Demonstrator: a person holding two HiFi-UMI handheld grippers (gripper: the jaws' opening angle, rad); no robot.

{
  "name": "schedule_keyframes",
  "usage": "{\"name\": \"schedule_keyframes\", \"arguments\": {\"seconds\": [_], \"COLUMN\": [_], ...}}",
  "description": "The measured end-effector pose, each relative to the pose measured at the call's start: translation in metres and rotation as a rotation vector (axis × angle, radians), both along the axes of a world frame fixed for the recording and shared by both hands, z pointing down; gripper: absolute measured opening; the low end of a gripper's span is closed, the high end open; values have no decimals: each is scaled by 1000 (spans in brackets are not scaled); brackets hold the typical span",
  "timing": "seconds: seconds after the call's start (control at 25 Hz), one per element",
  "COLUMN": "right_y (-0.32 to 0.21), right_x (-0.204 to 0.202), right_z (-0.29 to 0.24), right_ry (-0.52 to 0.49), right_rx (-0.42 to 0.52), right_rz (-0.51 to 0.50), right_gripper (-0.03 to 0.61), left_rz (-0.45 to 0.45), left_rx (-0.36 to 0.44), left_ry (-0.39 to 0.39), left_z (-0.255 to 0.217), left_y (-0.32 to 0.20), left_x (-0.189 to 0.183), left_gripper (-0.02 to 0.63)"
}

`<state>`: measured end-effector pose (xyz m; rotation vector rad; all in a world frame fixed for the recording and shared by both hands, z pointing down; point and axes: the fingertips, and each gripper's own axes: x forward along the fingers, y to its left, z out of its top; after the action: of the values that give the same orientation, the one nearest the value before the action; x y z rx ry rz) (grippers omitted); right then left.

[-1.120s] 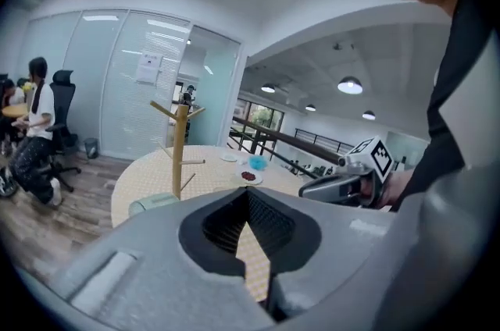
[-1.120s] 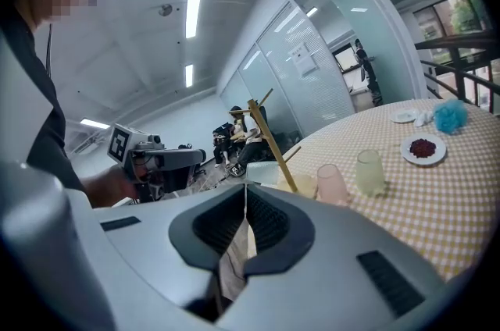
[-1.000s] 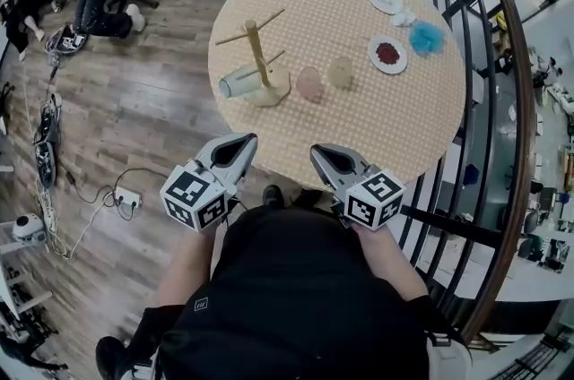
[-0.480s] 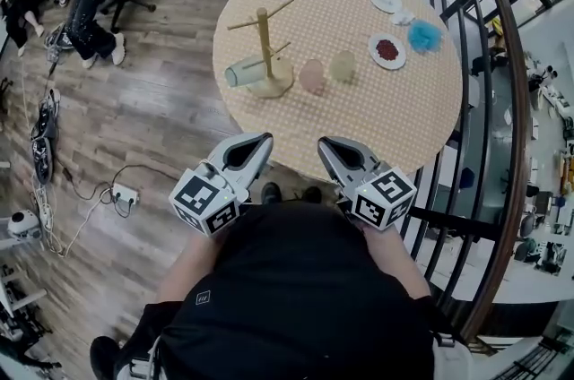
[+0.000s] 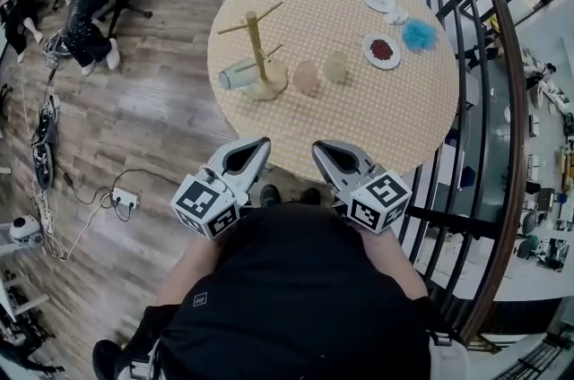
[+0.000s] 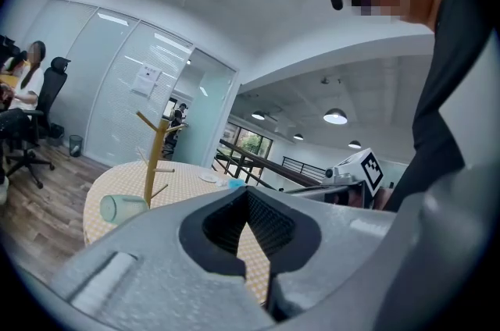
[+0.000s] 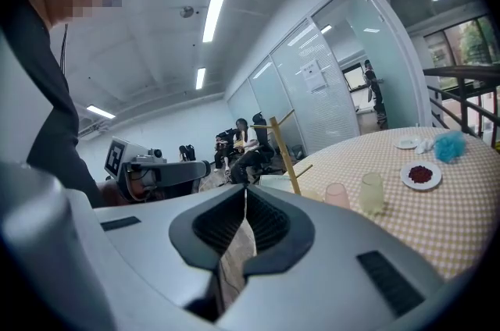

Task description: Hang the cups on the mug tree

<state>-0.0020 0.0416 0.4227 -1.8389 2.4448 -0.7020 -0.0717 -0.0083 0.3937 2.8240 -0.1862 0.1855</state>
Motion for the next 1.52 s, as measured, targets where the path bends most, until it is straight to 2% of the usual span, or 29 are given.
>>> {"name": "schedule_keyframes", "arguments": {"seconds": [0.16,0.52,0.8,1.0,1.16,1.36,1.52], "right_y": [-1,-22,-33,-46,-50,-49,-47], "right_x": [-1,-12,-2,23,55,98,115], "right_z": [0,4,12,25,36,37,41], "right_ry": [6,17,7,-15,-24,-42,-32], "right_rx": [-7,-29,-65,-74,-85,-108,-113], "right_rz": [0,11,-11,-74,-150,-251,-329], "right_gripper": [17,17,17,17,17,18,18], "left_rz": [0,-19,-45,-95,-165,-263,-331], "left_rx": [-12,105,90,87,104,86,82], "left_ry": [2,-21,-62,-99,-118,-138,-163], "left_z": [1,-1,12,21,18,8,13], "left_y": [-3,-21,-31,-41,-45,-40,-41], "left_x": [-2,-13,-5,20,52,93,110], "left_gripper": [5,6,6,6,6,6,6]}}
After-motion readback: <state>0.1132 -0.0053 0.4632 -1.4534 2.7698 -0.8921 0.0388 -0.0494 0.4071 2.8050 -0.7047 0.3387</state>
